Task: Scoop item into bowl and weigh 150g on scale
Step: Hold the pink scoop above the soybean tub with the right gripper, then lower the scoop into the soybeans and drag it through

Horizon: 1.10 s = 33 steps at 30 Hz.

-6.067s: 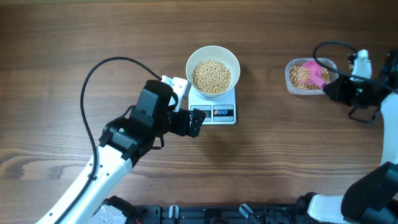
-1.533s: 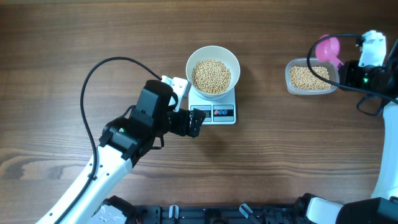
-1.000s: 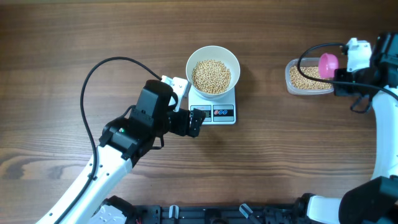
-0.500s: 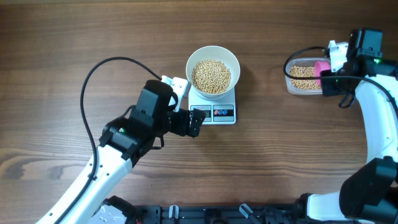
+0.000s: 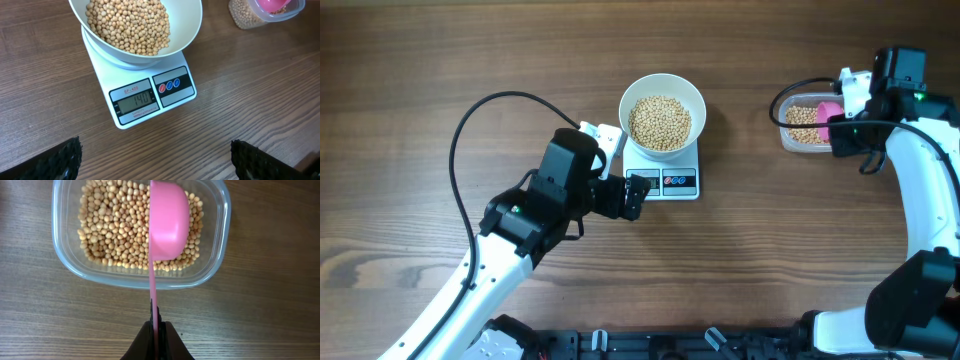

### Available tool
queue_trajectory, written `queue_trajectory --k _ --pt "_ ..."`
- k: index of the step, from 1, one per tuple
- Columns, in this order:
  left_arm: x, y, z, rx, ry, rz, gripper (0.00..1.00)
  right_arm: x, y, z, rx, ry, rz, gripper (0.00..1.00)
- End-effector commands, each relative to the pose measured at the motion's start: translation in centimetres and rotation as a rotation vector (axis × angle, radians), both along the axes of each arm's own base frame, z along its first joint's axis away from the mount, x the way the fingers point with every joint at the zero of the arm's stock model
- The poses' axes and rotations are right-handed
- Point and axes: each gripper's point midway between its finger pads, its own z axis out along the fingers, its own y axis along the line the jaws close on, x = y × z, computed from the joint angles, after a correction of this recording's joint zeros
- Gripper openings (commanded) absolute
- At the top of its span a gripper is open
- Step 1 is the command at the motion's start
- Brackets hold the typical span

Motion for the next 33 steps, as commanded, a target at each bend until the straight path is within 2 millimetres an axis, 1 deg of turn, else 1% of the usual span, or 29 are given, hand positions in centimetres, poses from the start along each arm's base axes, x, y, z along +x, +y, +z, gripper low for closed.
queue_trajectory --k 1,3,5,8,10,20,21,24,27,33 --pt "0.0 0.0 -0.1 0.014 -0.009 -0.015 1.0 -0.8 0.8 -1.8 0.031 0.049 0.004 0.04" --pt "0.0 0.0 -0.1 0.014 -0.009 -0.015 1.0 -1.1 1.1 -2.3 0.034 0.062 0.014 0.04" --pt "0.0 0.0 -0.1 0.014 -0.009 -0.015 1.0 -1.3 2.1 -2.6 0.054 0.069 0.035 0.04" --pt "0.0 0.0 -0.1 0.014 -0.009 -0.015 1.0 -1.1 3.6 -2.7 0.089 0.067 0.066 0.04" --pt "0.0 0.0 -0.1 0.014 -0.009 -0.015 1.0 -1.0 4.1 -2.7 0.1 0.065 0.064 0.04" --pt "0.0 0.0 -0.1 0.014 -0.009 -0.015 1.0 -1.1 4.2 -2.7 0.141 0.056 -0.051 0.04" --pt "0.0 0.0 -0.1 0.014 -0.009 -0.015 1.0 -1.1 4.3 -2.7 0.164 0.054 -0.05 0.04" --pt "0.0 0.0 -0.1 0.014 -0.009 -0.015 1.0 -0.9 5.7 -2.4 0.308 0.037 -0.042 0.04" --pt "0.0 0.0 -0.1 0.014 -0.009 -0.015 1.0 -0.7 6.6 -1.9 0.431 0.017 -0.044 0.04" --pt "0.0 0.0 -0.1 0.014 -0.009 -0.015 1.0 -0.7 5.4 -1.3 0.537 -0.008 -0.138 0.04"
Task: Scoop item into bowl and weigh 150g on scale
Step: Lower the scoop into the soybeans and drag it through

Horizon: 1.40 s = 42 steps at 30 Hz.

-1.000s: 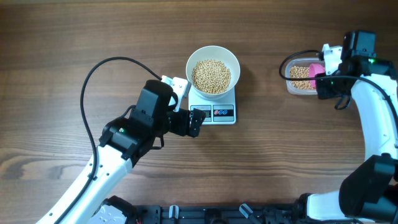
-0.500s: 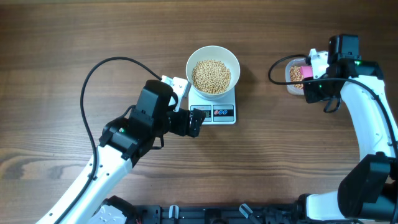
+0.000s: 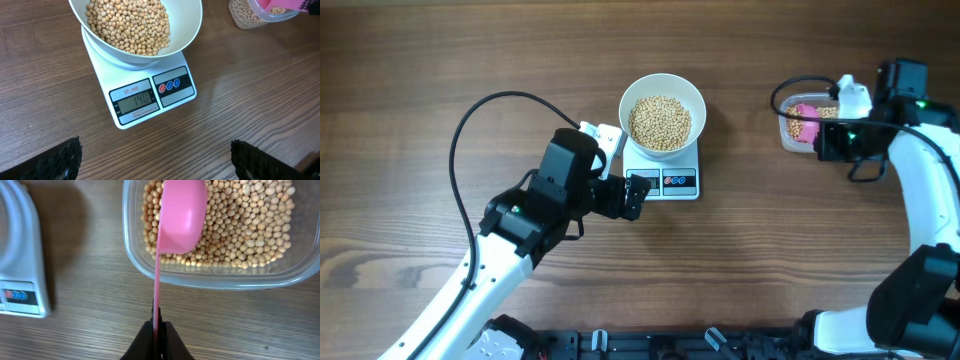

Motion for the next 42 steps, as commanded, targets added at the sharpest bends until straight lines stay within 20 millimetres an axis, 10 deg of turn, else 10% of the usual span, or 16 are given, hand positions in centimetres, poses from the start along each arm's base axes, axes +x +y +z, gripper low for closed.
queue_trajectory --k 1,42 --pt "0.0 0.0 -0.1 0.014 -0.009 -0.015 1.0 0.1 1.1 0.1 0.165 -0.006 -0.036 0.04" --pt "0.0 0.0 -0.1 0.014 -0.009 -0.015 1.0 -1.8 -4.1 6.0 0.754 -0.152 -0.356 0.04"
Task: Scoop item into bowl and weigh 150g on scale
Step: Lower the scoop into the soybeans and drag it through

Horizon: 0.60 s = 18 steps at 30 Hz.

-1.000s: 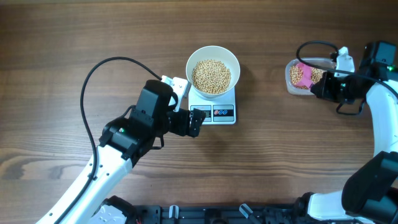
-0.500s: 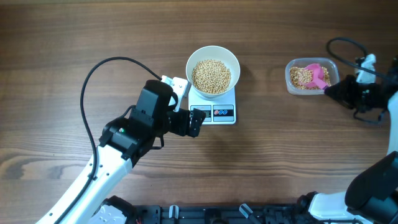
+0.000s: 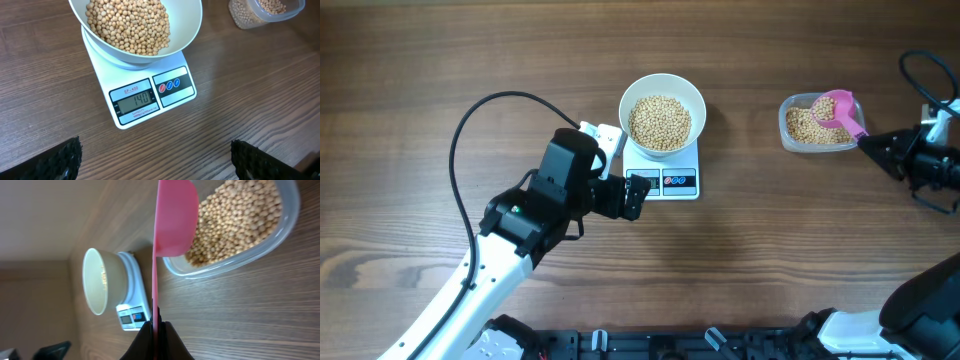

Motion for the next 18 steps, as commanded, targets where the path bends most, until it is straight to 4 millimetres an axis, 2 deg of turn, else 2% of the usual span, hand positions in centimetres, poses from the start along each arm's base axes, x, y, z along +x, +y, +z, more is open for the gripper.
queue_trajectory --k 1,12,18 --pt "0.0 0.0 -0.1 0.014 -0.009 -0.015 1.0 0.3 1.1 1.0 0.117 -0.047 0.011 0.04" --pt "0.0 0.0 -0.1 0.014 -0.009 -0.015 1.0 1.1 3.5 5.8 0.369 -0.22 0.053 0.04" --pt "0.0 0.0 -0.1 0.014 -0.009 -0.015 1.0 1.4 7.4 6.1 0.392 -0.206 0.166 0.04"
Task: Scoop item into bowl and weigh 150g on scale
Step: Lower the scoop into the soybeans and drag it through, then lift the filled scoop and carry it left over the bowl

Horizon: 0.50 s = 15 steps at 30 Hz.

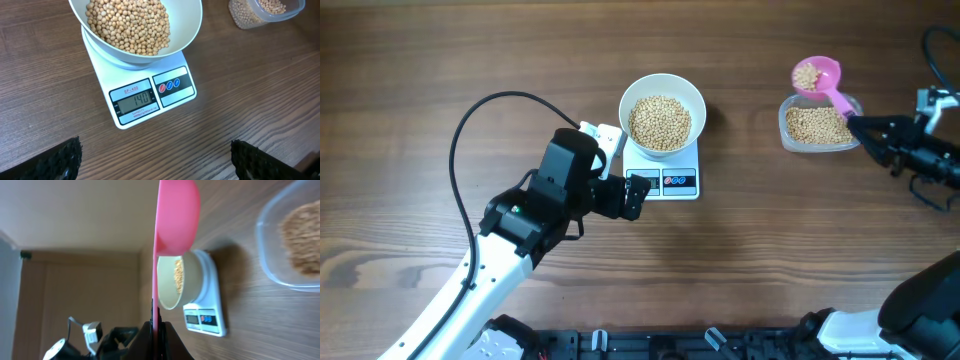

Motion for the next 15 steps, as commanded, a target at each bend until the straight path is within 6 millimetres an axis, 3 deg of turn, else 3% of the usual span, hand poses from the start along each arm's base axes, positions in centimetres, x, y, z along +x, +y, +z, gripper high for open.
queue_trajectory --k 1,7,12,15 --pt "0.0 0.0 -0.1 0.014 -0.009 -0.015 1.0 0.4 3.5 0.6 0.074 -0.025 0.101 0.04" --pt "0.0 0.0 -0.1 0.014 -0.009 -0.015 1.0 0.6 9.0 0.7 0.058 -0.05 0.268 0.05" --pt "0.0 0.0 -0.1 0.014 -0.009 -0.015 1.0 1.5 12.7 0.6 0.018 -0.081 0.363 0.04" --pt "0.0 0.0 -0.1 0.014 -0.009 -0.015 1.0 2.4 14.1 -0.6 -0.062 -0.053 0.368 0.04"
